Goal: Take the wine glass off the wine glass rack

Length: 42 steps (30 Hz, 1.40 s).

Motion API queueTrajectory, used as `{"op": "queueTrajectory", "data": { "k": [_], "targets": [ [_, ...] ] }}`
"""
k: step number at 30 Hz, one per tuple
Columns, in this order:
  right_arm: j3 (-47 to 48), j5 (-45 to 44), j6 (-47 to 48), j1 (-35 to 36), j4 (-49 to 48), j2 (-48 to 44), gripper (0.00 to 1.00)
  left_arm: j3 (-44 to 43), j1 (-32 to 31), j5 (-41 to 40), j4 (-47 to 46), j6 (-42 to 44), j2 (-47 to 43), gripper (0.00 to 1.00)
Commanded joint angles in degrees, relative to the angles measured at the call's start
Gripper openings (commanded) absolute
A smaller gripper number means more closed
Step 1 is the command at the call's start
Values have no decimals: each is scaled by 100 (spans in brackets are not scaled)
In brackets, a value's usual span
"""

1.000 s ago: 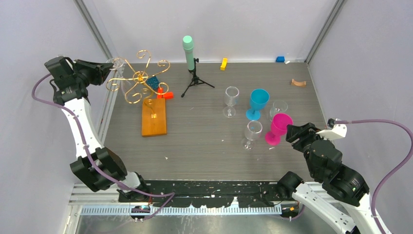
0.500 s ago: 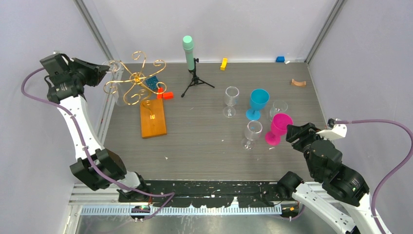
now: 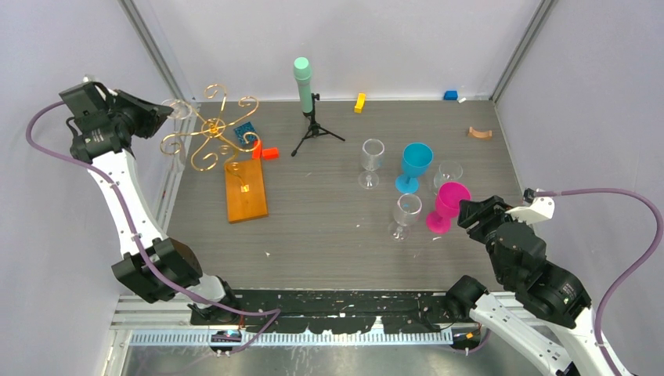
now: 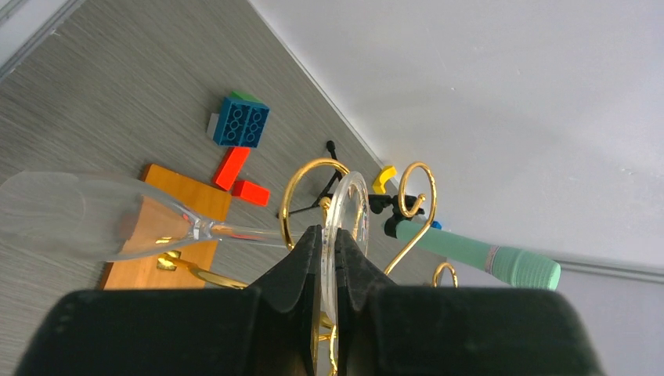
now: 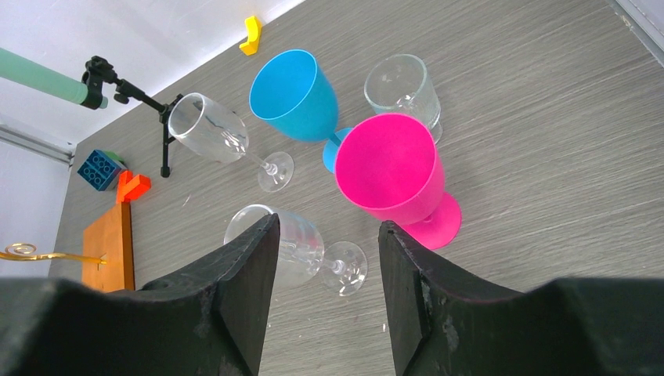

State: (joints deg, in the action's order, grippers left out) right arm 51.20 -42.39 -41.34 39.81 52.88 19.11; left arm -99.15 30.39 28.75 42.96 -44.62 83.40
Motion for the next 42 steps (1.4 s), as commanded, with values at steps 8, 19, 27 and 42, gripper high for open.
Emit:
{"op": "queueTrajectory", "data": {
  "k": [8, 19, 27, 42],
  "targets": [
    [23, -234, -121, 27, -68, 92, 55, 813, 17, 759, -1912, -960, -542, 0],
    [-21, -274, -104, 26, -68, 22, 55, 1120, 17, 415, -2755, -1274, -644, 0],
    [-27, -262, -112, 22, -73, 28, 55, 1297, 19, 984, -3330, -1509, -506, 0],
    [-51, -243, -139, 27, -65, 19, 55, 1198, 17, 1689, -3630, -1744, -229, 0]
  ]
}}
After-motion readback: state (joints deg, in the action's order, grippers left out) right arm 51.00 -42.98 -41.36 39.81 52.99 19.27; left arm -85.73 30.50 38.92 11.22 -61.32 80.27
